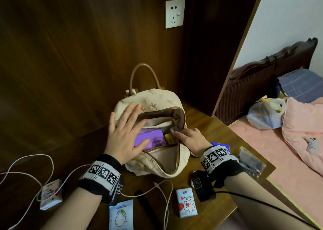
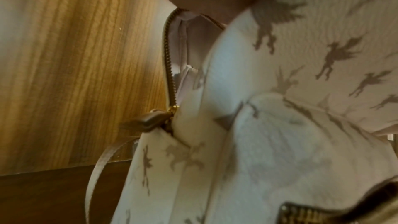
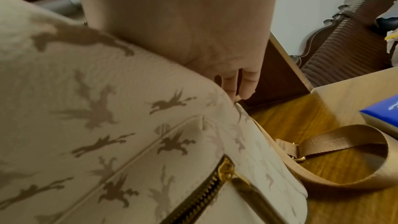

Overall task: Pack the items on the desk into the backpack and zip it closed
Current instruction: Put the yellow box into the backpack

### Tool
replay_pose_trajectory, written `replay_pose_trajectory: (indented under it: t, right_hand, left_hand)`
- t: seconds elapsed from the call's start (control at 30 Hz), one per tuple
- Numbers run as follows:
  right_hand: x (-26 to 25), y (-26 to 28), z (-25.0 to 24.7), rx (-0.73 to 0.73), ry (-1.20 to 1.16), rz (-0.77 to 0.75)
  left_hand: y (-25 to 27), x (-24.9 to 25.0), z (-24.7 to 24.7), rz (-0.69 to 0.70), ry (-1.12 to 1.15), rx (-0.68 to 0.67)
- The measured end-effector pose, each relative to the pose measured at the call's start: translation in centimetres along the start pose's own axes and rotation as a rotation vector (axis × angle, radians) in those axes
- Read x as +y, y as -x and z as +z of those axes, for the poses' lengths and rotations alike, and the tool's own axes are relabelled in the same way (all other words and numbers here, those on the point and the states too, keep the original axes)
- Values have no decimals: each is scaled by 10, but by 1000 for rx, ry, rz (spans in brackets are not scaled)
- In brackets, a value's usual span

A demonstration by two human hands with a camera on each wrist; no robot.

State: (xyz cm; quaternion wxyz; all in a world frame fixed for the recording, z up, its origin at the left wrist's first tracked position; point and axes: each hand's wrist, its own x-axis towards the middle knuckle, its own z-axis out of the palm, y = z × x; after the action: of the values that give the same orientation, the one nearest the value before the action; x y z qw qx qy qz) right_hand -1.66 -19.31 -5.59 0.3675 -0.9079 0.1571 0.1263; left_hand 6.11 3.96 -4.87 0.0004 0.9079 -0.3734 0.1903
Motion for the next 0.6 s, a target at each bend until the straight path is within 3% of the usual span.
replay_pose_trajectory:
  t: [0.07,0.3,0.47,0.6]
  right_hand:
    - [-1,5,-1,22,-153,17]
    - [-8,15,-4,109,-253,-60]
    - [-15,24,-7,187,-350,-192]
    - [-20,22,-2,272,-386,-185]
  left_hand:
    - [1,-1,1,-15,18,12]
    - [11,2,0,-84,196,206]
    - [17,3,-8,-53,244,248]
    - [28,7,-13,-105,280,297]
